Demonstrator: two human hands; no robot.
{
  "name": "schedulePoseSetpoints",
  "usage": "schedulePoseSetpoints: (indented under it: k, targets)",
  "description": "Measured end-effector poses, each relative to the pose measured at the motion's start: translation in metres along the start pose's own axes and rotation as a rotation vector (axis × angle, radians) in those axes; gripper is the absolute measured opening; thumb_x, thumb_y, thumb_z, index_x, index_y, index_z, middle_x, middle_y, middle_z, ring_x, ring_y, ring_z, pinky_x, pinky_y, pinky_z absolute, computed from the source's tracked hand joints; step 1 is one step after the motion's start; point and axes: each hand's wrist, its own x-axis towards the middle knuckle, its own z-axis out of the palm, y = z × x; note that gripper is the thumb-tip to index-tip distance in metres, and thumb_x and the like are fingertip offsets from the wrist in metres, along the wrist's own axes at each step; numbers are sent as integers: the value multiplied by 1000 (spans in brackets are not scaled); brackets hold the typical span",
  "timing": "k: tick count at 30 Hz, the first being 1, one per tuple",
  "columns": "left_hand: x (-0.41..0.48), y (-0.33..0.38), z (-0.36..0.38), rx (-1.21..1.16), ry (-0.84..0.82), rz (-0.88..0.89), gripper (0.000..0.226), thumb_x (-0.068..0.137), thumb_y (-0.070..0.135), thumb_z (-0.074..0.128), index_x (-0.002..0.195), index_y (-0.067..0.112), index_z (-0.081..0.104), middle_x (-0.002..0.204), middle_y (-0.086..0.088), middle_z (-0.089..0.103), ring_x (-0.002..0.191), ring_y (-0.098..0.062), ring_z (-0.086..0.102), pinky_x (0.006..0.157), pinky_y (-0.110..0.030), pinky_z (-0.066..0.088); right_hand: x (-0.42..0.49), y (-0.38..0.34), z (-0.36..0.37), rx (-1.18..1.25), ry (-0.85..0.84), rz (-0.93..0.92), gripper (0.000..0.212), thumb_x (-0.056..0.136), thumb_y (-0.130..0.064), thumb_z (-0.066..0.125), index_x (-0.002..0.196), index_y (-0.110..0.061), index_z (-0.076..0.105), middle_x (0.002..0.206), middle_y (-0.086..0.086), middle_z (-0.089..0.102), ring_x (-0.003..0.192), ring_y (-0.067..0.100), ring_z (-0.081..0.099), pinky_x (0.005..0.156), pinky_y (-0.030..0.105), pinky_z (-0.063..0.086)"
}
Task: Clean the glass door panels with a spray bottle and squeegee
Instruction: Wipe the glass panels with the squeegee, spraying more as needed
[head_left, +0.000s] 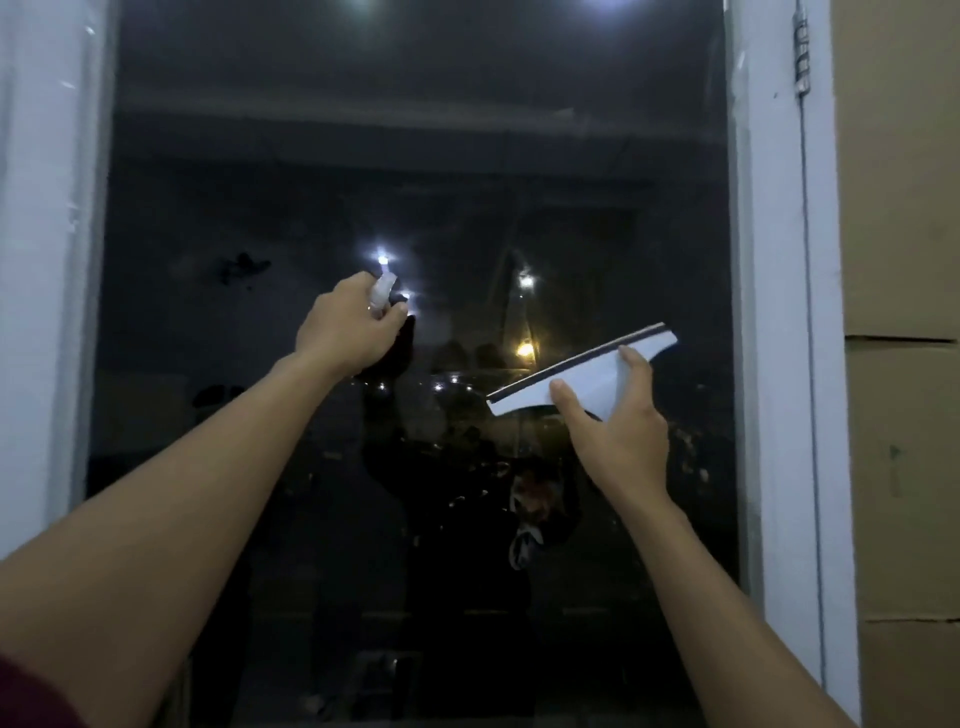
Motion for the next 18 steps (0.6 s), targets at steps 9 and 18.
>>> schedulePoseSetpoints:
  k: [9,18]
  targets:
    - [-22,-84,-40,63,65,-128,28,89,49,62,80,24,51,76,5,61,65,-14,59,51,-28,38,-1,-83,94,-454,-243,-564,85,75,-58,58,147,-32,21,82,-10,53,79,14,50,79,37,25]
    - [-40,-120,-40,133,-42,-94,25,90,46,64,85,26,50,76,3,62,67,-17,62,60,-37,53,-22,-116,175,-679,-297,-792,79,76,-60,63,141,-28,32,76,-9,48,71,16,45,75,38,22]
